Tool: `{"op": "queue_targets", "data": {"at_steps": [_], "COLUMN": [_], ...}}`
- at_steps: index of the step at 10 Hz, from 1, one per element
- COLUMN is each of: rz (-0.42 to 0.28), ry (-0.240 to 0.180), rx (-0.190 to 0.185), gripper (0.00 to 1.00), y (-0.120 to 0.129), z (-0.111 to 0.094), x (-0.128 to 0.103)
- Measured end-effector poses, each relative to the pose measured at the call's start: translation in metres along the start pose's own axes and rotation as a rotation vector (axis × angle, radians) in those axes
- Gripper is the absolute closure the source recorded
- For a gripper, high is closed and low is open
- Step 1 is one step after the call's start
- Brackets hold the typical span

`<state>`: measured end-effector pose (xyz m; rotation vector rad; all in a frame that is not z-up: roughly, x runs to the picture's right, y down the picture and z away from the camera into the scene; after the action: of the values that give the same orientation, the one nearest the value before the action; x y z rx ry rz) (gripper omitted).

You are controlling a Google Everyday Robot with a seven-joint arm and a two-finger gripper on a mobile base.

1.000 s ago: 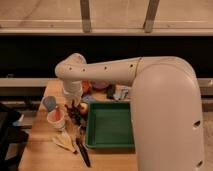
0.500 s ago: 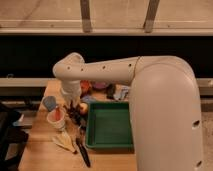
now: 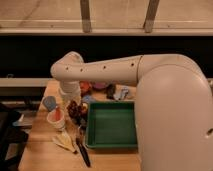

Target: Place grapes in metal cup

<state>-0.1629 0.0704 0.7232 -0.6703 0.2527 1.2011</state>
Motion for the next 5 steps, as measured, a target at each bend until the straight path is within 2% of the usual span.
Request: {"op": "queue_targets", "data": {"at_steps": [2, 3, 5], "rz": [0.019, 0.053, 0.128], "ry": [-0.033, -0.050, -0.073], "rx": [0.026, 0.043, 0.067], "gripper": [0.40, 0.40, 0.40], "y": [-0.004, -0.015, -0.043], "z": [-0.023, -0.037, -0.053], "x": [0.003, 0.007, 0.018]}}
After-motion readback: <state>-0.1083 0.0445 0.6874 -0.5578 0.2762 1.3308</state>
